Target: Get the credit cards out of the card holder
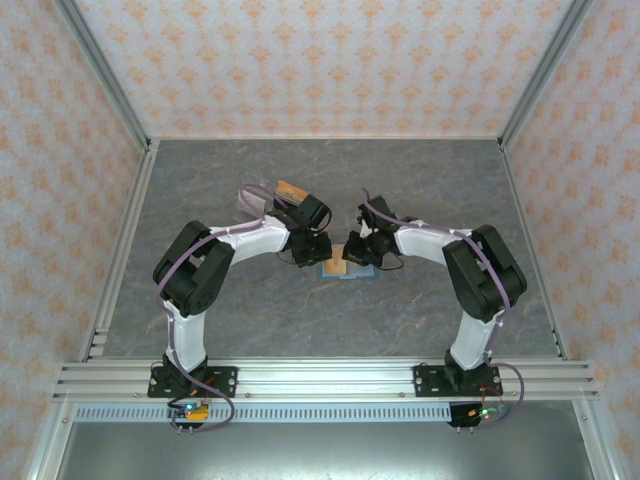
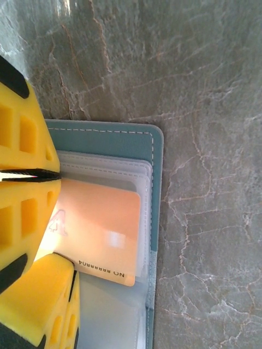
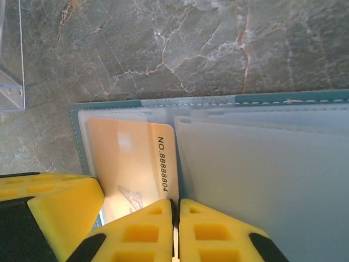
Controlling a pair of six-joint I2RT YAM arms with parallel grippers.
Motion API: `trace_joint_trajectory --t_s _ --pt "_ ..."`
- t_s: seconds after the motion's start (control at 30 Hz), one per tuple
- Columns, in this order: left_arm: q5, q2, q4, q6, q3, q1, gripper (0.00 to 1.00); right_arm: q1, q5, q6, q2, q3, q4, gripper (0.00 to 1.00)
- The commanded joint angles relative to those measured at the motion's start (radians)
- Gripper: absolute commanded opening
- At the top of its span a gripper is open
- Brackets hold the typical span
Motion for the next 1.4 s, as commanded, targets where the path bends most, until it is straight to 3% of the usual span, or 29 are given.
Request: trace_joint_trajectory --t_s 0.0,0.1,0.23,0.77,0.87,1.0,1.37 --pt "-0.067 0.030 -0.093 0.005 0.007 -0.004 0.19 -0.001 0.026 -0.003 -0.010 -0.005 0.004 0.04" --pt "-0.080 0.014 -0.100 0.005 0.006 -0.004 0.28 -0.013 0.032 -0.013 -0.033 -0.024 0.004 0.00" --pt "-0.071 -0.003 -0.085 0.006 0.009 -0.001 0.32 -0.044 -0.010 -0.055 -0.069 -0.066 0.037 0.00" --pt "-0.044 -0.100 -0.059 0.049 0.023 0.019 0.33 -0.083 -0.081 -0.046 -0.177 -0.140 0.128 0.00" --pt "0.007 -0.093 -0.024 0.049 0.015 0.019 0.32 -0.081 -0.161 -0.019 -0.127 -0.114 0.133 0.07" --pt "0.050 -0.064 0.011 0.036 0.013 0.016 0.27 -0.081 -0.161 -0.008 -0.065 -0.066 0.092 0.20" --pt "0.023 0.025 -0.038 0.026 0.046 0.016 0.15 -0.082 -0.143 -0.018 -0.003 -0.035 0.061 0.22"
